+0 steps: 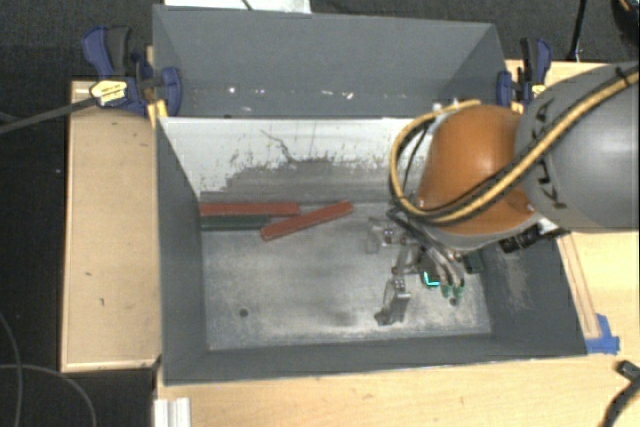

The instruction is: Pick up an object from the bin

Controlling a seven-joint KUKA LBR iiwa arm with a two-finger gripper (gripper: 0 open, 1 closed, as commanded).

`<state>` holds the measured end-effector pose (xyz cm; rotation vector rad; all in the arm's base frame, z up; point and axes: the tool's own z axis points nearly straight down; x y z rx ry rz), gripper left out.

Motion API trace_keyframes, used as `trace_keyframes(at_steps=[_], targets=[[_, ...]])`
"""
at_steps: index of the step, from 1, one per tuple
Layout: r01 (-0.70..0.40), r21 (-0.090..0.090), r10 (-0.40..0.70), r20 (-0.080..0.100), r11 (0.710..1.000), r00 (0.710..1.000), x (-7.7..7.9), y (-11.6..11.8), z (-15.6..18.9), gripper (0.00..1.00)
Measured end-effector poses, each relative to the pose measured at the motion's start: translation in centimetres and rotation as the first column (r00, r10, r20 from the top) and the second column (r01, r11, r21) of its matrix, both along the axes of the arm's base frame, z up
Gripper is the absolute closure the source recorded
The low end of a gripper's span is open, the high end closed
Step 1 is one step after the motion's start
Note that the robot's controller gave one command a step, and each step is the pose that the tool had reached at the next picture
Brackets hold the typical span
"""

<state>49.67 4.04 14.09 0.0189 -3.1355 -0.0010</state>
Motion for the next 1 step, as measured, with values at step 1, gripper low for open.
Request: trace_keyframes(at_steps=[1], targets=[[-0.038,-0.002,0.038,0.011,0.999,0.999,8.07,-3.2,-2.73,0.0]])
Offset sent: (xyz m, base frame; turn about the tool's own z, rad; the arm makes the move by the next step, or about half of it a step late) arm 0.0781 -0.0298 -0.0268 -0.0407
